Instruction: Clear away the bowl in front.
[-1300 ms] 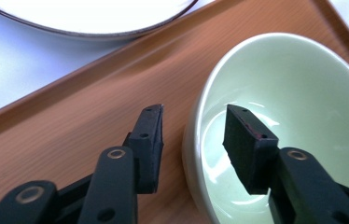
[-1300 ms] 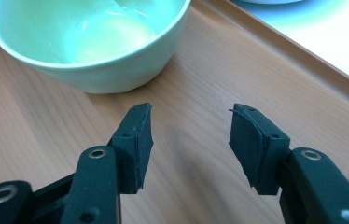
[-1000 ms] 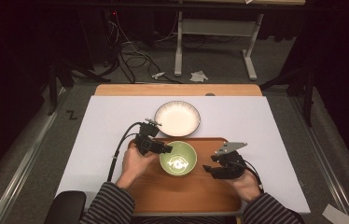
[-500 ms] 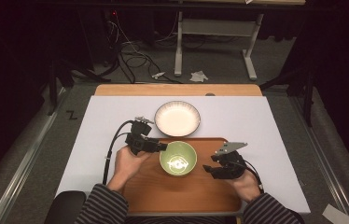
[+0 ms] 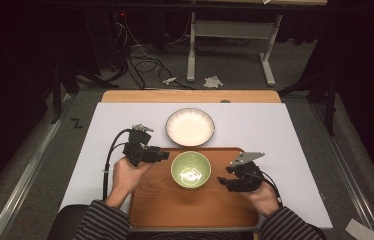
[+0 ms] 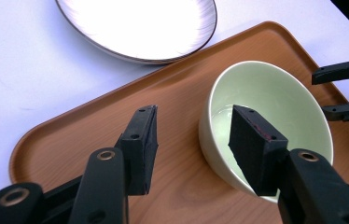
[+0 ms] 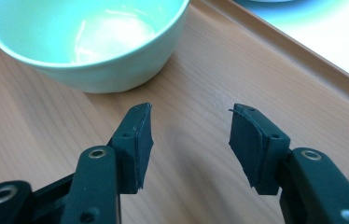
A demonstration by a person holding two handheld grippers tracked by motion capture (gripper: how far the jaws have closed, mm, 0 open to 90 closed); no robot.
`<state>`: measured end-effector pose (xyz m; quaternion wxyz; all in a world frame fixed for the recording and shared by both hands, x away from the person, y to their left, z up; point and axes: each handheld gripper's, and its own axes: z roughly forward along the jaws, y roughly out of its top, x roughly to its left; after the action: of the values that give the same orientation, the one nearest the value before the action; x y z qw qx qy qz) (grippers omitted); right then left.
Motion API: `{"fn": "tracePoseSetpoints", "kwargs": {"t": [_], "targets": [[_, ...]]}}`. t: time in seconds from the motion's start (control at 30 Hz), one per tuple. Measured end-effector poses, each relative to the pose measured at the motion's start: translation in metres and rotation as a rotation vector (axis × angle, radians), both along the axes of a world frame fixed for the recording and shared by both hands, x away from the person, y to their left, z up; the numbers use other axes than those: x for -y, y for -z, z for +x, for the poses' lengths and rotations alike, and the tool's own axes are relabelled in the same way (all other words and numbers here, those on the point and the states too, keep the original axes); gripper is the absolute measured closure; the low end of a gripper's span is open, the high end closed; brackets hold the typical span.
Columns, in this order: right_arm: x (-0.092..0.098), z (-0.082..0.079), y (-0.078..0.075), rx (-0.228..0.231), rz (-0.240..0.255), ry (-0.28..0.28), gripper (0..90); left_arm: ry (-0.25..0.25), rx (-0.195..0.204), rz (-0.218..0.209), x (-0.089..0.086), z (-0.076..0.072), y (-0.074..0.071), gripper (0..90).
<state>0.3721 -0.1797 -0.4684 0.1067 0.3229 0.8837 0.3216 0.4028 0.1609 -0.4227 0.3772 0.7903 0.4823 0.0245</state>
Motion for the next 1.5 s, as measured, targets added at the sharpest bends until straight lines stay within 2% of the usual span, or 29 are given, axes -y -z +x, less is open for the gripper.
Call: {"fn": "tracePoseSetpoints", "kwargs": {"t": [0.27,0.6,0.73,0.87,1.03,1.17,1.4,1.5], "targets": [[0.000,0.000,0.000,0.000,0.001,0.001,50.5,-0.018,0.006,-0.017,-0.010,-0.004,-0.002,51.7],[0.000,0.000,0.000,0.001,0.005,0.002,50.5,-0.045,-0.010,-0.011,-0.019,-0.010,0.006,51.2],[0.000,0.000,0.000,-0.001,0.004,0.005,50.5,-0.048,-0.019,0.007,-0.024,-0.012,0.009,51.1],[0.000,0.000,0.000,-0.001,0.002,0.003,50.5,-0.059,-0.023,0.001,-0.027,-0.014,0.013,51.1],[0.000,0.001,0.001,-0.001,0.002,-0.002,50.5,-0.060,-0.035,0.007,-0.027,-0.015,0.021,51.0],[0.001,0.001,0.000,-0.002,-0.002,-0.003,50.5,-0.061,-0.047,-0.006,-0.025,-0.014,0.029,50.6],[0.000,0.001,0.001,-0.006,0.000,0.007,50.1,-0.049,-0.066,0.003,-0.018,-0.012,0.039,50.2],[0.000,0.001,0.001,-0.007,-0.006,0.000,50.0,-0.052,-0.066,0.020,-0.017,-0.012,0.042,50.2]]}}
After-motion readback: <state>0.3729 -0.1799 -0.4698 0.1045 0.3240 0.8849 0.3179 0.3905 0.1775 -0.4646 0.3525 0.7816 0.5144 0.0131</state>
